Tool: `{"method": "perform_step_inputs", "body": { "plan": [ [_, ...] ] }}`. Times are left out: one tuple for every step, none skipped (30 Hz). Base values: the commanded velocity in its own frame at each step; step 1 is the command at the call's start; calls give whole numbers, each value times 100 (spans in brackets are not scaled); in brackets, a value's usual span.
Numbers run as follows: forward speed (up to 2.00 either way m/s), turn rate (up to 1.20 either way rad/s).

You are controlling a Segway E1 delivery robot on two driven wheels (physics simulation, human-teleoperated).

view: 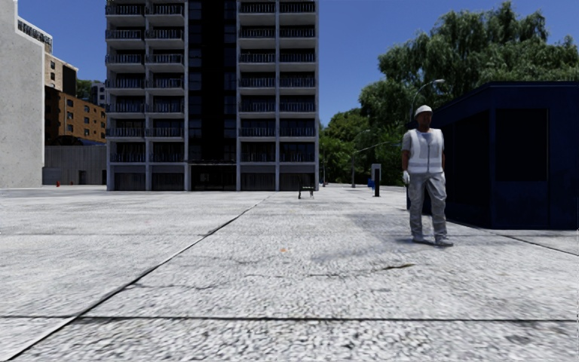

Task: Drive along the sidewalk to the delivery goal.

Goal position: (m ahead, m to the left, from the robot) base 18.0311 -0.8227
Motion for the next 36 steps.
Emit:
{"method": "perform_step_inputs", "body": {
  "plan": [
    [200, 32],
    [200, 33],
    [200, 34],
    [200, 34],
    [200, 34],
    [200, 34],
    [200, 34],
    [200, 34],
    [200, 34],
    [200, 34],
    [200, 34],
    [200, 34],
    [200, 34],
    [200, 34],
    [200, 34],
    [200, 34],
    [200, 25],
    [200, 0],
    [200, 0],
    [200, 0],
    [200, 0],
    [200, 0],
    [200, 0],
    [200, 0],
    [200, 0],
    [200, 0],
    [200, 0],
    [200, 0],
    [200, 0],
    [200, 0],
    [200, 0],
    [200, 0],
    [200, 0],
    [200, 0],
    [200, 0],
    [200, 0]
  ]
}}
